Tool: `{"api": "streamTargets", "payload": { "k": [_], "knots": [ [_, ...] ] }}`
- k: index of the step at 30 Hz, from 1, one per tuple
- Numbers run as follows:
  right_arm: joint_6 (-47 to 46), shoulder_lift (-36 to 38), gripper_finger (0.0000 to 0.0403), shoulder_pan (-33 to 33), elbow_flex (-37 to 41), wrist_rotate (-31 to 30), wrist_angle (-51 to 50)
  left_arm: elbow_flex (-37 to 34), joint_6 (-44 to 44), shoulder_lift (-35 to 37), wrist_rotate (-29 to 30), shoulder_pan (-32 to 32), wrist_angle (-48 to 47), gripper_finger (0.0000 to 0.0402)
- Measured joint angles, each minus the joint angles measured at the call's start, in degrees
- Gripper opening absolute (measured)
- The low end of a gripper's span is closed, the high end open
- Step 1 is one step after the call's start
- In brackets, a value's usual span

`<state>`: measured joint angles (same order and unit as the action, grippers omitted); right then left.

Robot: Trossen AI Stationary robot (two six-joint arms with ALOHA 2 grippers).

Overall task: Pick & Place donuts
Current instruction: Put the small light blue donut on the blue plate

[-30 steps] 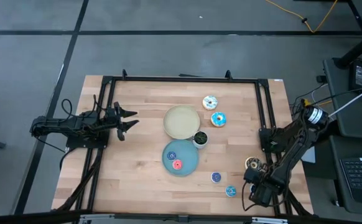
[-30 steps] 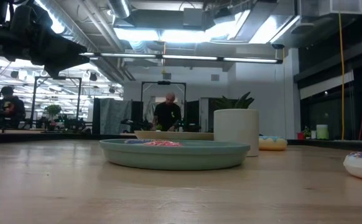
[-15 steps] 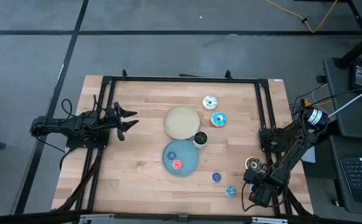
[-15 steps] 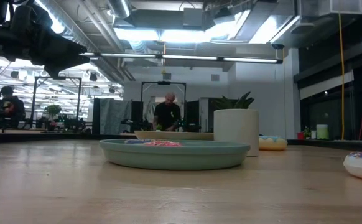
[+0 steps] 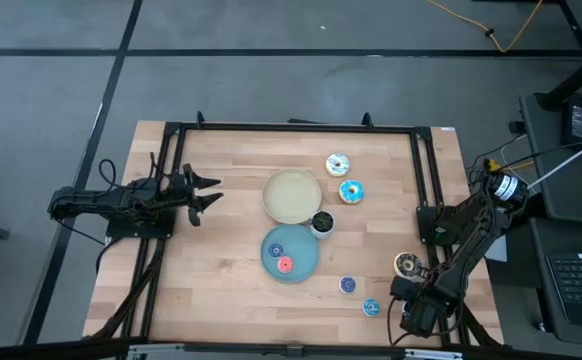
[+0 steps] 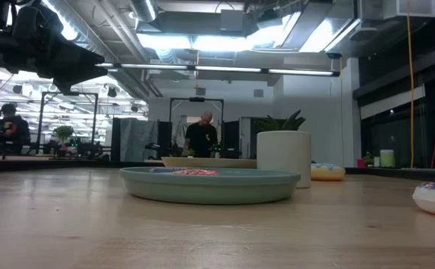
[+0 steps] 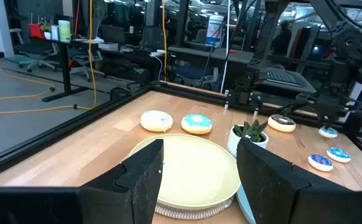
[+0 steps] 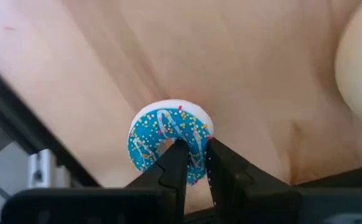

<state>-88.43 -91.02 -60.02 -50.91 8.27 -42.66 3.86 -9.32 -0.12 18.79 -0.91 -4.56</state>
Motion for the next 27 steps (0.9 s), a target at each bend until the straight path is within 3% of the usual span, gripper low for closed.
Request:
{"api": "streamTargets", "payload": {
  "k": [27],
  "knots": [
    [23.1, -1.5, 0.0057, 14.6, -23.0, 1.8, -23.7, 0.0, 0.0, 0.0, 0.0, 0.0, 0.0, 0.0196]
  ]
}}
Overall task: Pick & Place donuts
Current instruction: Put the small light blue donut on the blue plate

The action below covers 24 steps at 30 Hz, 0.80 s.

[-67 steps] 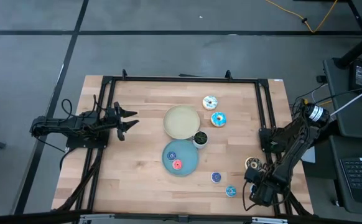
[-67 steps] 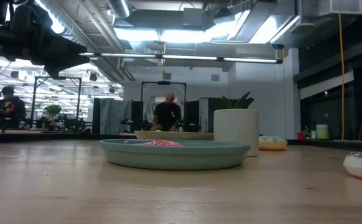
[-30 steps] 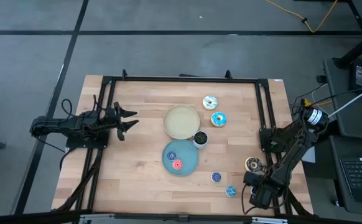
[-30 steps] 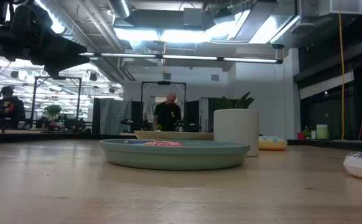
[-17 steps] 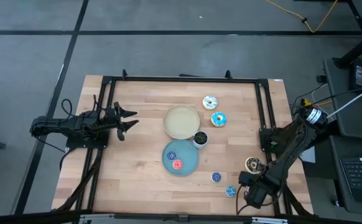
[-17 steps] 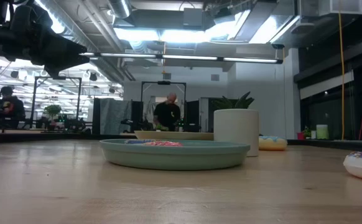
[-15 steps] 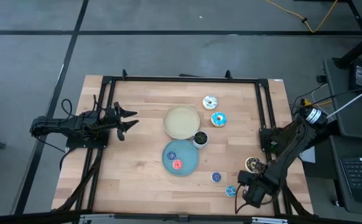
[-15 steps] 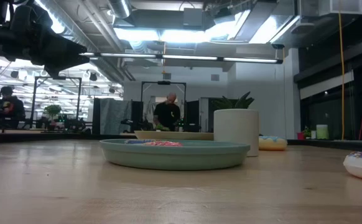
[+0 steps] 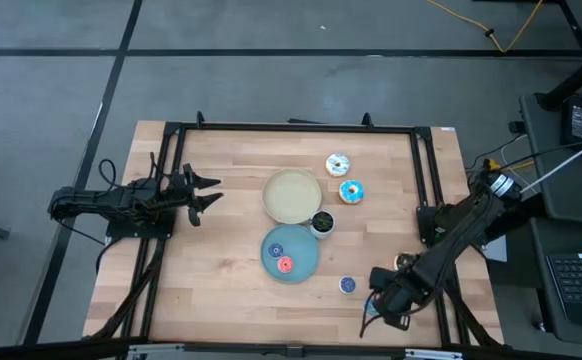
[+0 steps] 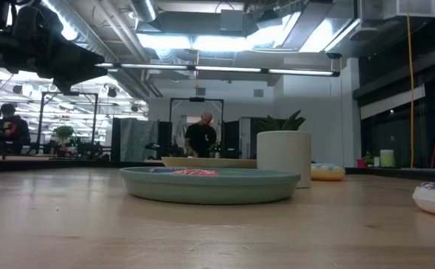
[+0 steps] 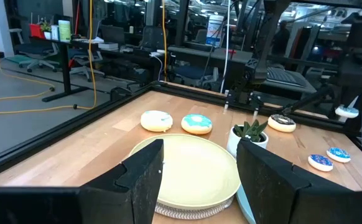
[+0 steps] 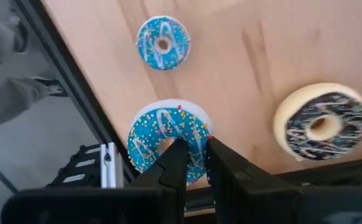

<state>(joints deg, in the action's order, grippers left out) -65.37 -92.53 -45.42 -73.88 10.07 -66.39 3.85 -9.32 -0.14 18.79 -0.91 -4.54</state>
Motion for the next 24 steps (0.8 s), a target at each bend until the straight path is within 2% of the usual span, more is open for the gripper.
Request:
{"api": "streamTargets", "payload": {
  "k": [16, 24],
  "knots": [
    [19.9, -11.9, 0.0057, 8.5, -21.4, 0.1, -14.9, 0.0, 0.0, 0.0, 0.0, 0.0, 0.0, 0.0196],
    [30.0, -18.0, 0.0057, 13.3, -32.7, -3.6, -21.6, 0.0, 0.0, 0.0, 0.0, 0.0, 0.0, 0.0196]
  ]
}}
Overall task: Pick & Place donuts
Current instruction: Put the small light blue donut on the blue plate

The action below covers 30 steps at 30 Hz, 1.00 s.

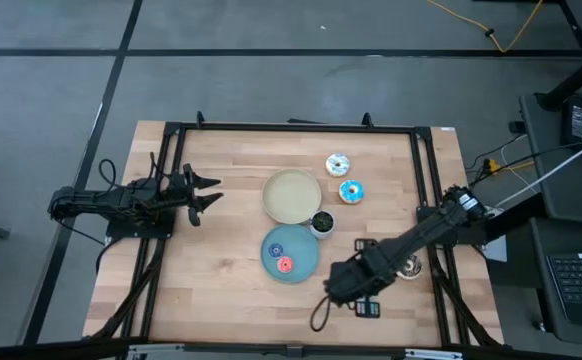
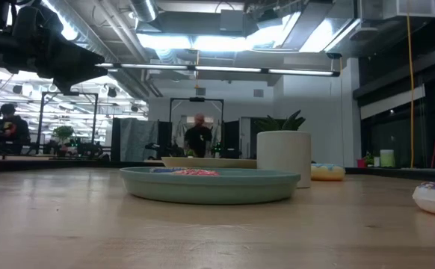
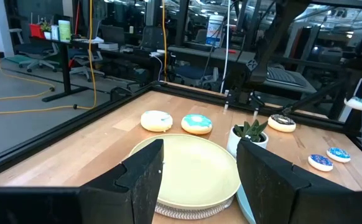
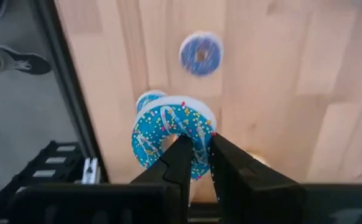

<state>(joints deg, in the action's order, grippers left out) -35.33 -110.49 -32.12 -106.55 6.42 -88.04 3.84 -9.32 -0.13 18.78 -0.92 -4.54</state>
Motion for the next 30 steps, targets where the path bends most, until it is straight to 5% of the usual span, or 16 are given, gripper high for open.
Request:
{"api": "streamTargets", "payload": {
  "k": [17, 30],
  "knots": [
    [17.4, -7.3, 0.0057, 9.5, -5.5, -12.8, 5.9, 0.0, 0.0, 0.0, 0.0, 0.0, 0.0, 0.0196],
    [24.9, -14.6, 0.0057, 12.6, -5.5, -13.0, 14.4, 0.0, 0.0, 0.0, 0.0, 0.0, 0.0, 0.0196]
  ]
}}
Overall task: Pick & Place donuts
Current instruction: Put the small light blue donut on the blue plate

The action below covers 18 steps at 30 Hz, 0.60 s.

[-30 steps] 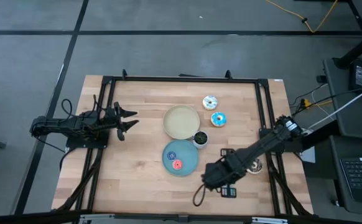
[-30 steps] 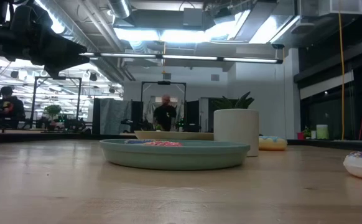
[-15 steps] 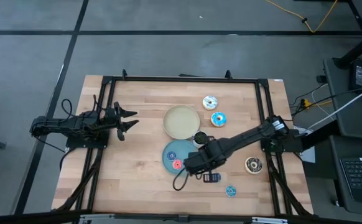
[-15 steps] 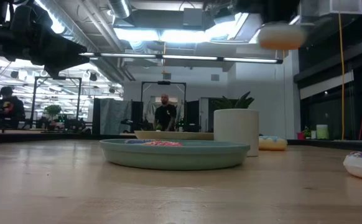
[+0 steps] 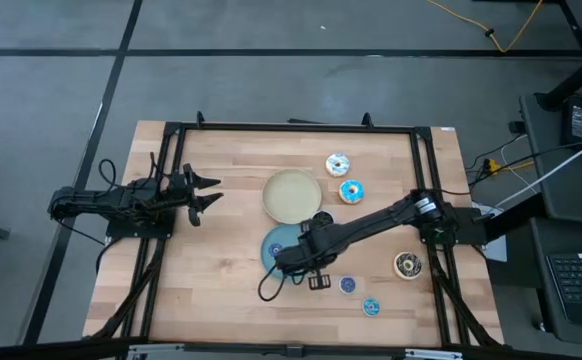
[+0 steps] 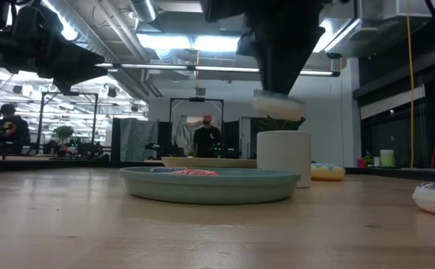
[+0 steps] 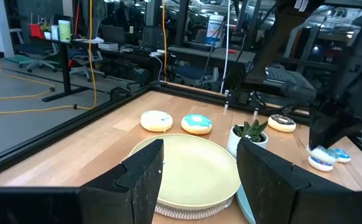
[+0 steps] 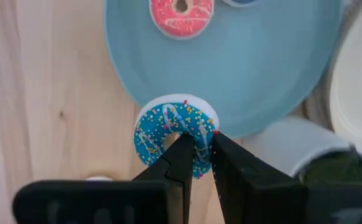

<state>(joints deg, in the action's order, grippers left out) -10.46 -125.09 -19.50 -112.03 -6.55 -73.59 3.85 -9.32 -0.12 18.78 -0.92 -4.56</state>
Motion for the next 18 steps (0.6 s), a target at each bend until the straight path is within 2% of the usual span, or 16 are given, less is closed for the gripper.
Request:
{"api": "streamTargets", "payload": {
  "k": [18],
  "knots": [
    [3.4, -7.2, 0.0058, 0.2, 0.0, 0.1, 8.2, 0.0, 0.0, 0.0, 0.0, 0.0, 0.0, 0.0196]
  ]
}}
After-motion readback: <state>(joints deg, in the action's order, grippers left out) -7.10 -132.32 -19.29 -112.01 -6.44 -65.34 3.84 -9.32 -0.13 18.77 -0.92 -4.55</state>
